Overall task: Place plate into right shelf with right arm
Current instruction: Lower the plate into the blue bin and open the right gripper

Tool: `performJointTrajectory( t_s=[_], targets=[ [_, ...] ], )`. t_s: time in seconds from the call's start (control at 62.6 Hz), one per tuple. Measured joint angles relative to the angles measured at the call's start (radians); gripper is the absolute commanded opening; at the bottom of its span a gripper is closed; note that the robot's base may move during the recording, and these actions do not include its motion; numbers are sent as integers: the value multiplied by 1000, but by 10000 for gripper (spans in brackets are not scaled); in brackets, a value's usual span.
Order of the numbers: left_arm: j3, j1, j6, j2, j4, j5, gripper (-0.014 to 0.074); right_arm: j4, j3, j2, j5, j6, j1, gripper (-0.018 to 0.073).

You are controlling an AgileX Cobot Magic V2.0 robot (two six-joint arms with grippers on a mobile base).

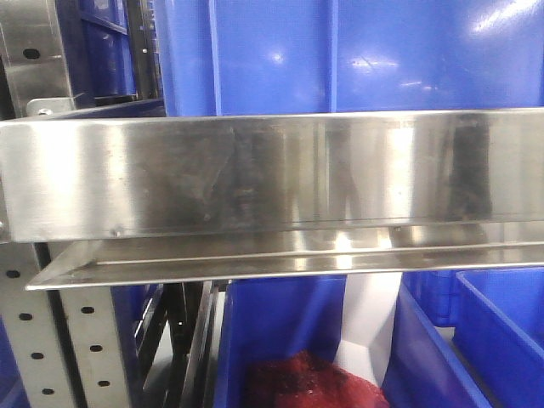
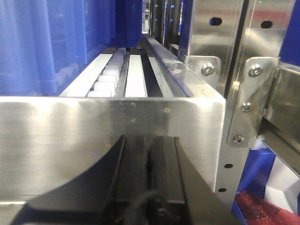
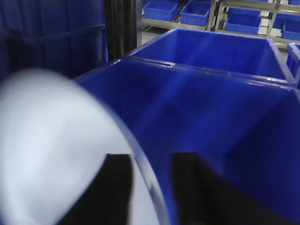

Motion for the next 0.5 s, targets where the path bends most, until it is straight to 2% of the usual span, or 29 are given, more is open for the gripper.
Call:
performJointTrajectory(
  t_s=[0.032, 0.32, 0.495],
  targets=[
    [0, 0, 0, 0, 0, 0, -47, 0, 0, 0, -5, 0, 0, 654],
    [0, 0, 0, 0, 0, 0, -47, 0, -1, -2, -13, 0, 0, 634],
    [0, 0, 0, 0, 0, 0, -47, 0, -1, -95, 82, 0, 0, 631]
  ],
)
